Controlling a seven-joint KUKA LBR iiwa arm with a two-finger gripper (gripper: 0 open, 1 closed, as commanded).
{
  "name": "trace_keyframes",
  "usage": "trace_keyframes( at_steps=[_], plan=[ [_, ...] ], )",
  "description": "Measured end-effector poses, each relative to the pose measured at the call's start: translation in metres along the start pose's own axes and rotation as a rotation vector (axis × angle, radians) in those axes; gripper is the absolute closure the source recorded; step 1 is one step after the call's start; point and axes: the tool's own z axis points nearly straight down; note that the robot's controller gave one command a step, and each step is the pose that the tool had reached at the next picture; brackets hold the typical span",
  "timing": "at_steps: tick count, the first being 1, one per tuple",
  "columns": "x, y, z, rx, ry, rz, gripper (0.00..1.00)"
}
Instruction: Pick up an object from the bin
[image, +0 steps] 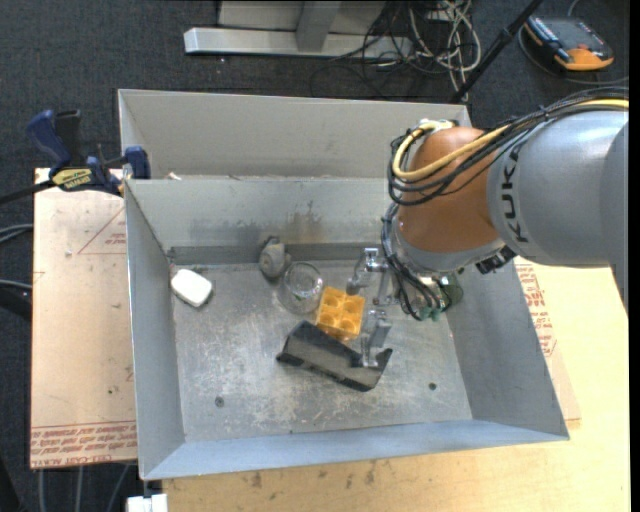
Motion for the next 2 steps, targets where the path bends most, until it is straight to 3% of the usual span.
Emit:
trace_keyframes(
  at_steps=[1, 2],
  plan=[
    [0.0012, -0.005, 0.0205, 0.003, -0.014, -0.016, 1.0],
    [0.0049, -0.0037, 0.0254, 0.001, -0.003, -0.016, 0.0]
  ],
)
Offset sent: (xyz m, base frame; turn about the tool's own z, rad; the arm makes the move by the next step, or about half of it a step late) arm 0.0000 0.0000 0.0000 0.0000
